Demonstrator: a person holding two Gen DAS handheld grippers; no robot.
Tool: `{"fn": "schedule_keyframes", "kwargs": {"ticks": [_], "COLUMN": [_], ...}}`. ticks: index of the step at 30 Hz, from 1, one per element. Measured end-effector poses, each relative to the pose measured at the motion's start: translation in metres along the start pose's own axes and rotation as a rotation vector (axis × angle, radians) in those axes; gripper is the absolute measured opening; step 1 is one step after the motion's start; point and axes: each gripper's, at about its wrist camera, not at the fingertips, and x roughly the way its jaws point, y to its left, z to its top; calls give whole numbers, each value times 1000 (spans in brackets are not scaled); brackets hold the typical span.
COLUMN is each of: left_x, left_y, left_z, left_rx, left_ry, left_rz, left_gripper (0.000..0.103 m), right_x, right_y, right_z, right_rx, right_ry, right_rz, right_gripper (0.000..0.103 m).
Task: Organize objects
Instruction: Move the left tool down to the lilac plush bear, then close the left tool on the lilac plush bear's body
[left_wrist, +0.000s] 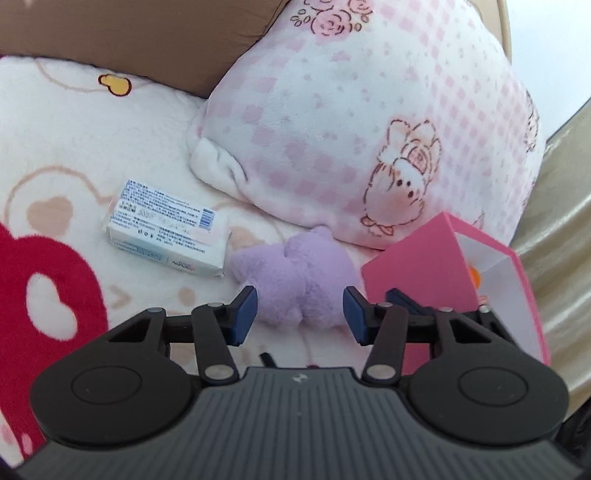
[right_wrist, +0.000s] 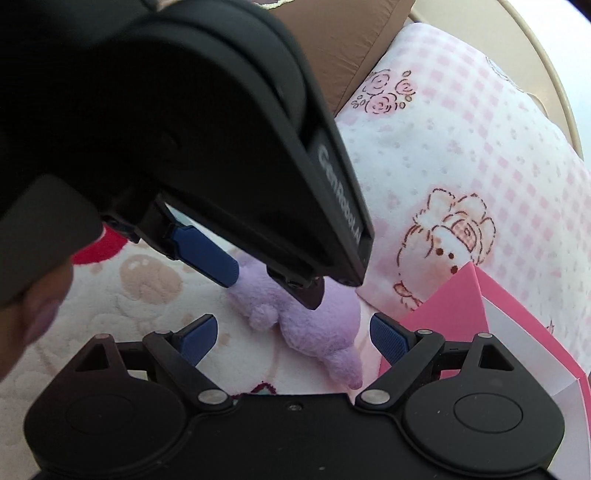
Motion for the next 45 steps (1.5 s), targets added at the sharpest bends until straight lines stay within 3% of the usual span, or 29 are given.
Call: {"fn": "schedule_keyframes", "kwargs": {"ticks": [9,13,16,18,26,39,45], "left_x": [13,19,19,20,22,17,6], "left_y": [7,16,19,18,24,27,25], "left_z": [7,10,10,9,8,0,-6], "left_rx": [5,-50,-59,-53,-100,-106,-104], "left_ry": [25,41,40,37,38,47,35], "left_rz": [65,45,8,8,2,-50,-57], "left_gripper": [49,49,34,31,29,29,29], "right_x": [21,28,35,39,46,42,34], "right_y": [-3,-6,-10,-15,-18,-28,-34], "right_z": [8,12,12,12,9,-3,-12], "right_rx": [24,29,58,94,94,130,145], "right_ry": [60,98,167,194,171,172,123], "right_rz": [-17,-31,-3,13,22,113,148], "right_gripper": [92,93,93,94,103,103,102]}}
